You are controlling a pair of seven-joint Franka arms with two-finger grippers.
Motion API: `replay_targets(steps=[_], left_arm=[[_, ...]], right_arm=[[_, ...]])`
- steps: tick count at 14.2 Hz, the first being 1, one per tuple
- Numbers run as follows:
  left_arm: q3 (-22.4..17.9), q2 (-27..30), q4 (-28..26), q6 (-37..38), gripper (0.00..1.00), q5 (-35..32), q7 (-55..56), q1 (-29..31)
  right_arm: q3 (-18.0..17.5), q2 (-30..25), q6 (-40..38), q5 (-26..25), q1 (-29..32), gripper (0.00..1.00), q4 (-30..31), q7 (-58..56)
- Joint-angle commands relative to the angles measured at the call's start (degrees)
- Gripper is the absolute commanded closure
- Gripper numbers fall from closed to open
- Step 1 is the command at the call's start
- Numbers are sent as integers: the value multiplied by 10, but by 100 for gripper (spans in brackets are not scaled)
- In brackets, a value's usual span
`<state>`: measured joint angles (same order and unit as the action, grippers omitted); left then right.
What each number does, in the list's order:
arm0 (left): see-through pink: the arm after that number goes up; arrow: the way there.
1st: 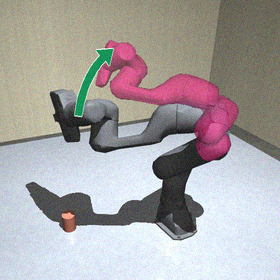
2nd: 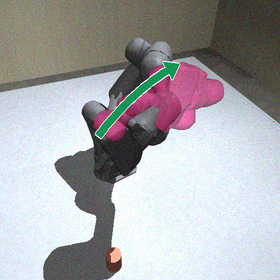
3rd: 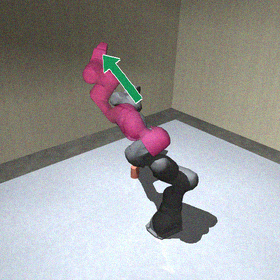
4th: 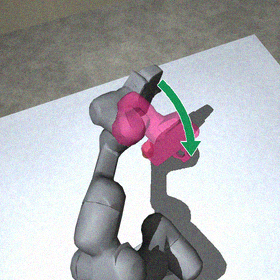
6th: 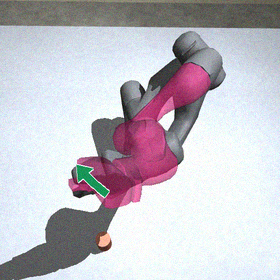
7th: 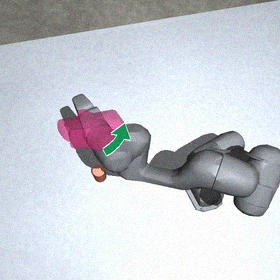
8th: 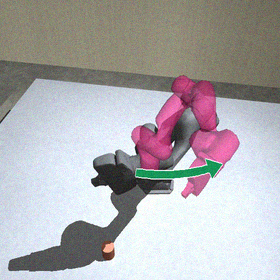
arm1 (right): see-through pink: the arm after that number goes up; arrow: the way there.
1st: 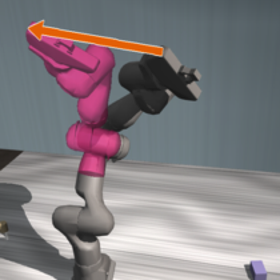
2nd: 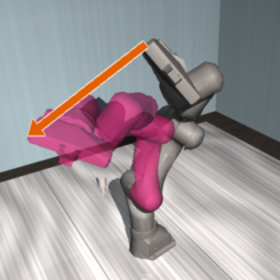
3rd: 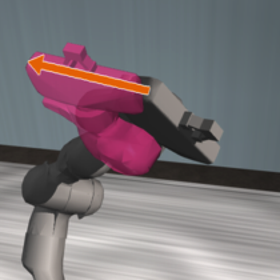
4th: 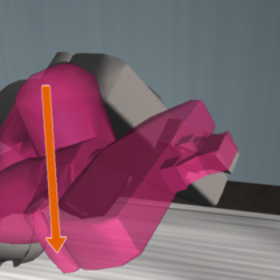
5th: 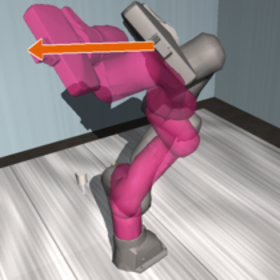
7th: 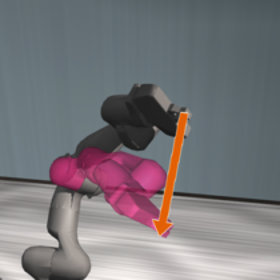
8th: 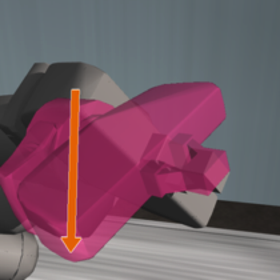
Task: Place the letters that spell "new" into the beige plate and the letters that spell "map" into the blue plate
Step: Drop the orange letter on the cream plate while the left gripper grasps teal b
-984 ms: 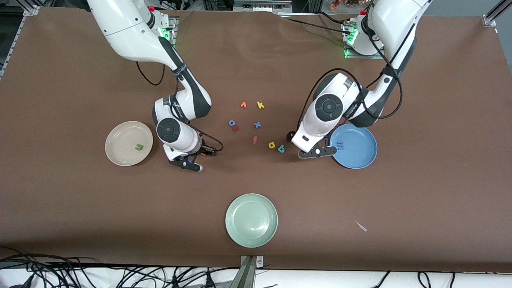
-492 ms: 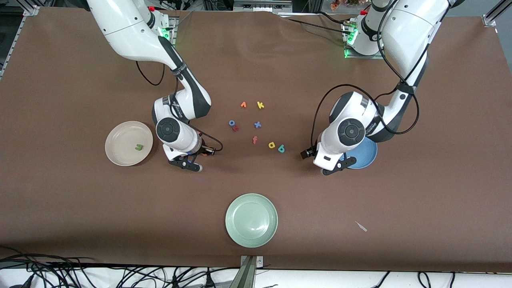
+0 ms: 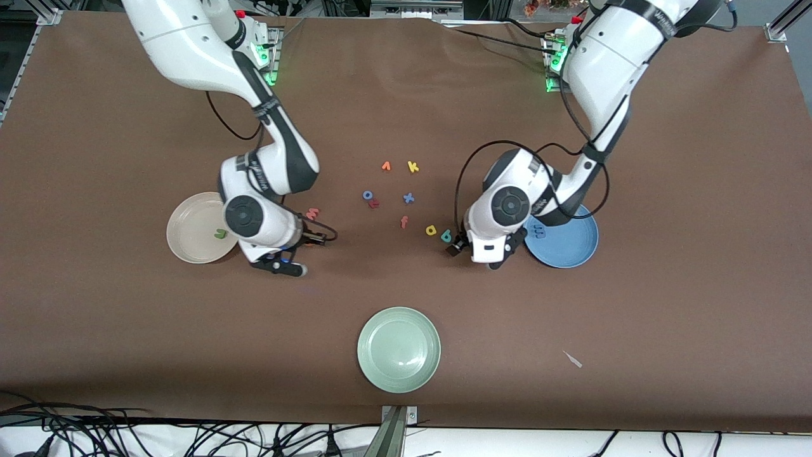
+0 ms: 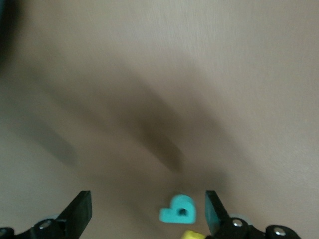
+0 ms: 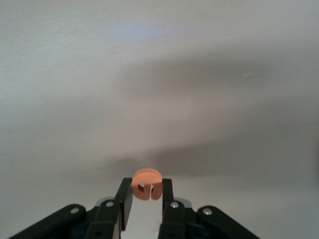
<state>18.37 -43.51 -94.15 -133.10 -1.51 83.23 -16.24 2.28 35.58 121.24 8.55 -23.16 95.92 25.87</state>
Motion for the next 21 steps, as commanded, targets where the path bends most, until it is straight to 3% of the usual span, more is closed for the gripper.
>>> replay_targets(steps=[1, 5, 9, 11, 14, 16, 21], left_arm=[[-3, -23, 19, -34, 0, 7, 53, -13], [-4, -30, 15, -34, 6, 7, 55, -23], [-4, -32, 16, -38, 15, 5, 59, -24], [-4, -32, 15, -38, 16, 5, 59, -25], [-4, -32, 14, -37, 22, 5, 61, -31], [-4, -31, 14, -37, 34, 4, 61, -32], [-6, -31, 14, -37, 55, 2, 55, -28]], right_arm=[[34, -42, -52, 6, 10, 87, 23, -89], [104, -74, -48, -2, 10, 83, 89, -204], [163, -68, -48, -1, 10, 82, 113, -264], [169, -60, -45, 0, 20, 77, 112, -268], [169, -58, -41, 21, 26, 0, 110, -257], [169, -65, -49, 67, 26, 0, 106, -241], [142, -82, -41, 72, -31, 0, 108, -23]])
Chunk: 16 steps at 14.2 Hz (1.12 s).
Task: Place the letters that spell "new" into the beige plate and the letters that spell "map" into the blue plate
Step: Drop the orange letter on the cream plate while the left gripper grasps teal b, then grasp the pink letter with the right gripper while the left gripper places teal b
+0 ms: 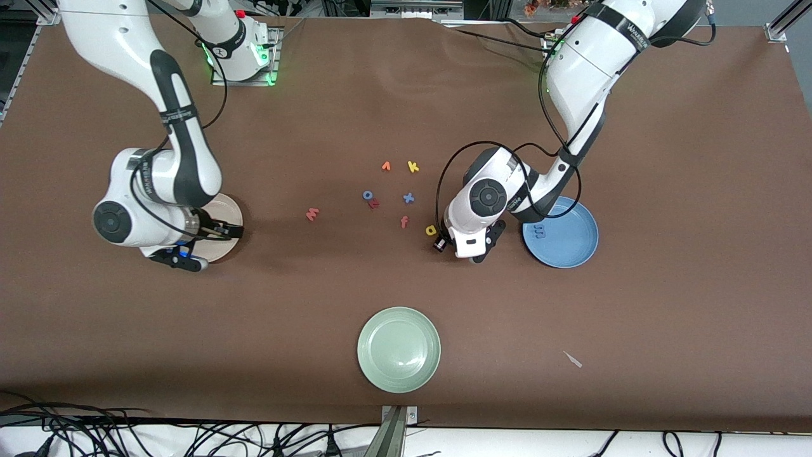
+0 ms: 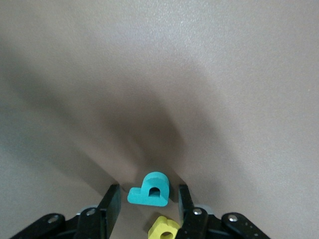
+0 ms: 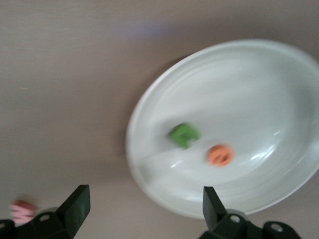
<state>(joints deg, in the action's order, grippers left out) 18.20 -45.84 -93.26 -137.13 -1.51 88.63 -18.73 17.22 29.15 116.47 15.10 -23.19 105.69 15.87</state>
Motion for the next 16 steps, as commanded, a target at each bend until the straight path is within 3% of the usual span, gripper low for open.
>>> replay_targets(steps=[1, 4, 6, 9, 13, 16], left_arm=[[-4, -7, 6, 3, 56, 3, 1, -3], [-4, -7, 6, 3, 58, 2, -1, 0], [-5, -6, 7, 4, 62, 2, -1, 0], [-5, -3, 10, 4, 70, 2, -2, 1], [-5, 17, 13, 16, 73, 0, -8, 18], [-4, 48, 13, 73, 73, 1, -66, 41]], right_arm=[[-8, -18, 9, 8, -41, 0, 11, 109], [-10, -33, 25, 8, -76, 0, 24, 224], [-33, -36, 42, 9, -88, 0, 28, 309], [-55, -23, 129, 8, -116, 0, 46, 396], [-55, -40, 197, 8, -132, 0, 107, 419], [-58, -50, 286, 8, -133, 1, 167, 418]])
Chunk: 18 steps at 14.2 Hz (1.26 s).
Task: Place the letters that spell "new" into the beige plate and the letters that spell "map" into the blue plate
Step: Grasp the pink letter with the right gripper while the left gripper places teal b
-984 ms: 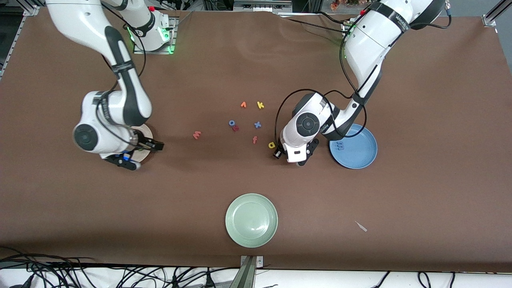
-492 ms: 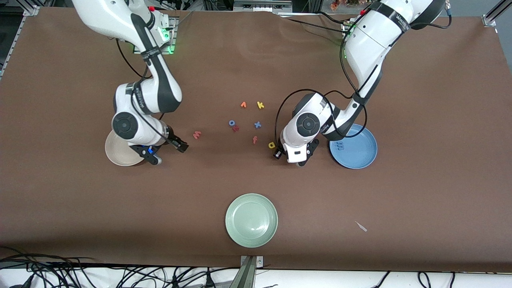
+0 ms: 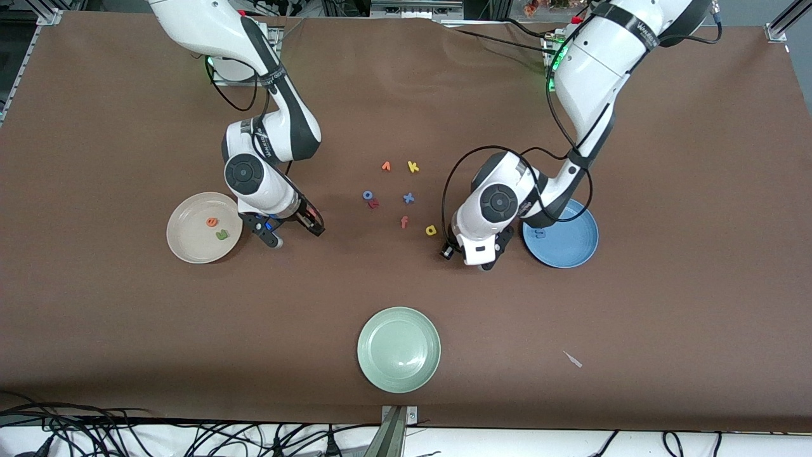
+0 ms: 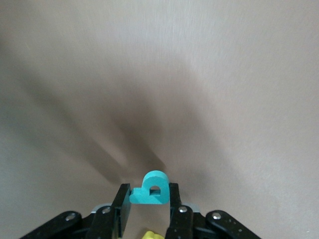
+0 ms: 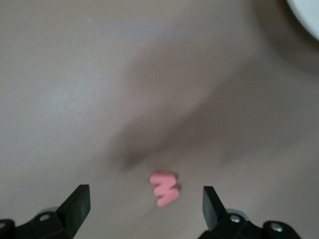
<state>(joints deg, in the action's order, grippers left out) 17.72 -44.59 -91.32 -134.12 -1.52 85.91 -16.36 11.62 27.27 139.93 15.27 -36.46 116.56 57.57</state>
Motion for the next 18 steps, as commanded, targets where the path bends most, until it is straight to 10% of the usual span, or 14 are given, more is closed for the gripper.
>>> replay_targets(steps=[1, 13, 18], left_arm=[[4, 47, -6, 68, 73, 1, -65, 32], [4, 120, -26, 299, 78, -89, -557, 162], [5, 106, -50, 293, 70, -89, -644, 219]], right_arm=[[-3, -32, 68, 6, 1, 1, 69, 1], [-26, -10, 91, 30, -1, 16, 68, 3], [-26, -6, 95, 30, -8, 40, 67, 2]])
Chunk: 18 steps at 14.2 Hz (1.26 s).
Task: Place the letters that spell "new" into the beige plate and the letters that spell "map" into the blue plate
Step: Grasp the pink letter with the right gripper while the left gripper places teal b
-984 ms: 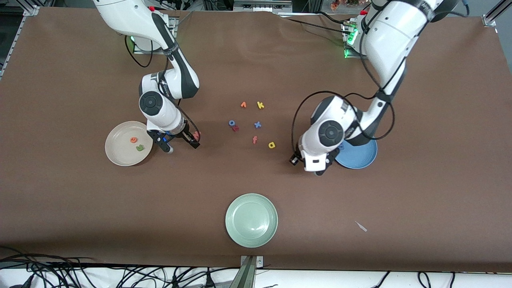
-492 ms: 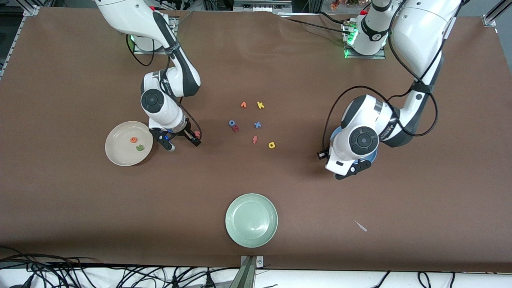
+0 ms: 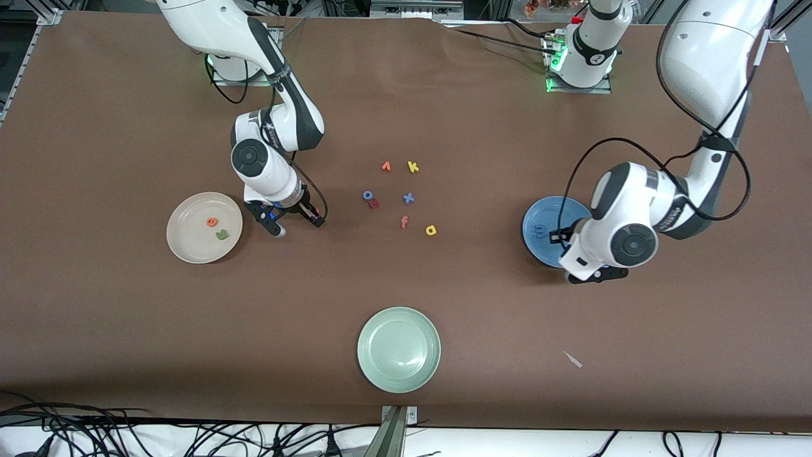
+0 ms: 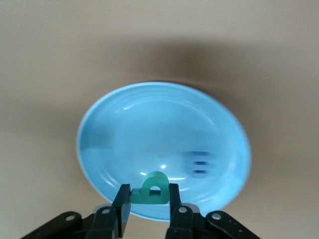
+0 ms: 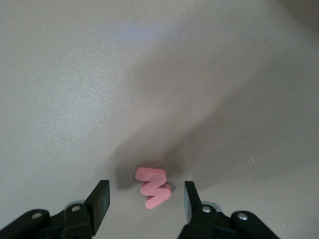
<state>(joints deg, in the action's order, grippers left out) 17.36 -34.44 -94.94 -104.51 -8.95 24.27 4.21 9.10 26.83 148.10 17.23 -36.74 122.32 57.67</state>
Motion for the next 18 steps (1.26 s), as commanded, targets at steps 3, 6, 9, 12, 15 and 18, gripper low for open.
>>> replay_targets(steps=[3, 6, 9, 12, 15, 18], left_arm=[[8, -8, -11, -16, 36, -10, -25, 15], [8, -7, -6, -14, 0, -7, -21, 14], [13, -5, 6, -13, 0, 8, 2, -16], [29, -7, 7, -17, 0, 18, 59, -50], [29, -35, 19, -74, 0, 64, 164, -98], [29, -83, 63, -139, 0, 63, 276, -156]], right_arm=[[0, 6, 18, 10, -6, 52, 9, 0], [0, 11, 18, 10, -5, 55, 8, -1], [0, 10, 18, 10, -5, 85, 6, -5], [0, 7, 11, 10, -6, 100, -6, -11], [21, -13, -121, 7, -3, 100, -60, -56], [103, -32, -245, 0, -3, 100, -85, -212]])
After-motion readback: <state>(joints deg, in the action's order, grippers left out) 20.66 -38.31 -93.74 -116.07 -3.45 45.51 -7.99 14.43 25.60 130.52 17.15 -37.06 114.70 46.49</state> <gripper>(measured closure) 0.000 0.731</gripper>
